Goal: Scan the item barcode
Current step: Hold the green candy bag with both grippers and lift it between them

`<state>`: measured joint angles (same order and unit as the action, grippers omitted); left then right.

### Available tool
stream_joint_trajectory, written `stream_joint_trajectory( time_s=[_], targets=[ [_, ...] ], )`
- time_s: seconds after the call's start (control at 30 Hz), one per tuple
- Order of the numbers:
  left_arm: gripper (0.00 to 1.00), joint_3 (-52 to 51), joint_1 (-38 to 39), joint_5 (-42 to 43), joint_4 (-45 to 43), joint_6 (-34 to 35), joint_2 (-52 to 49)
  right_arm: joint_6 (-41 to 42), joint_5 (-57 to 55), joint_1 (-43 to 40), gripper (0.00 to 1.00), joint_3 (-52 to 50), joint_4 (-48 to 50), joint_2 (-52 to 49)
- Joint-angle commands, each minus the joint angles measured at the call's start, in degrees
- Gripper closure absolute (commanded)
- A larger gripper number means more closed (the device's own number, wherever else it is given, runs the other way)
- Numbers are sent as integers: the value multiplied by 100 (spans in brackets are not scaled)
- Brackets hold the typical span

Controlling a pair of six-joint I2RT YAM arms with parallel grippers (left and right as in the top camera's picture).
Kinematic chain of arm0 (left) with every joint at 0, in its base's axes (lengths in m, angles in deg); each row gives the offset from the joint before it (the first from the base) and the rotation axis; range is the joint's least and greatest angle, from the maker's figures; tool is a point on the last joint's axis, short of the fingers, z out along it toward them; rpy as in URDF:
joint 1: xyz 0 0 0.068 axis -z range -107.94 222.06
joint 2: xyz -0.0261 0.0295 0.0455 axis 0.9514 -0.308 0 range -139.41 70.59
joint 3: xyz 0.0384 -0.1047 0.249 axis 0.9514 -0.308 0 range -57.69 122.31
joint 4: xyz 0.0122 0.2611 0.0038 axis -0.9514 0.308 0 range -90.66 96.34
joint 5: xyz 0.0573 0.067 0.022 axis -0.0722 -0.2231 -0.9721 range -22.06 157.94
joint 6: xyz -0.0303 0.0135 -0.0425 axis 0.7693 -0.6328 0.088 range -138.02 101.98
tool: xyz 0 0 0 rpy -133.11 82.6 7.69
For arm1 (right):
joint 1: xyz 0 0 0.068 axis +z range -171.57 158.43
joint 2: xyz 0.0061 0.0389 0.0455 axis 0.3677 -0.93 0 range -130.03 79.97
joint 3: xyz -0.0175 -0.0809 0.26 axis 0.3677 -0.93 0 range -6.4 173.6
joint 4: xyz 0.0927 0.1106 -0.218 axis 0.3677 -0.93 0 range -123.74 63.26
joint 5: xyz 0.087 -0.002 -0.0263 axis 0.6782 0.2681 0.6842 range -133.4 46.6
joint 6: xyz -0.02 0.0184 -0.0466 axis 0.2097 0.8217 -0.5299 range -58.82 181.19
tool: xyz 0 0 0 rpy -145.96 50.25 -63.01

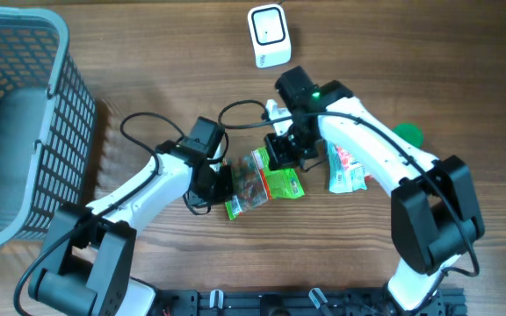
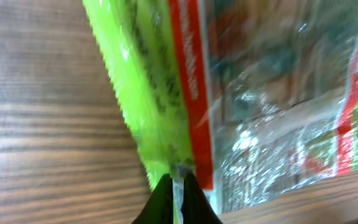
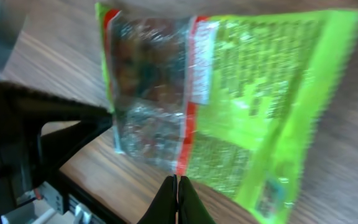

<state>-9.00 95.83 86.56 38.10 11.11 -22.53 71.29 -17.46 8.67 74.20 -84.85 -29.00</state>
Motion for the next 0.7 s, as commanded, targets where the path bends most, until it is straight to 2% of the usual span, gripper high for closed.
stream_joint_trajectory(
  time_s=[0.0,0.17,0.3,0.43,0.67],
  targets=[
    [96,85,-48,131,-68,-146,-42,192,363,79,96,-48,-9,118],
    [96,205,-208,131,-166,-129,-42,197,730,116,96,-461,223,118],
    [96,223,-420,131,-737,26,-42,223,1250,116,96,-1394,1211,118],
    [96,223,-376,125,-1119,24,-44,527,1281,116,96,-1928,1989,118],
    [96,221,-153,-256,-1316,22,-636,662,907,116,96,-2223,2146,118]
  ],
)
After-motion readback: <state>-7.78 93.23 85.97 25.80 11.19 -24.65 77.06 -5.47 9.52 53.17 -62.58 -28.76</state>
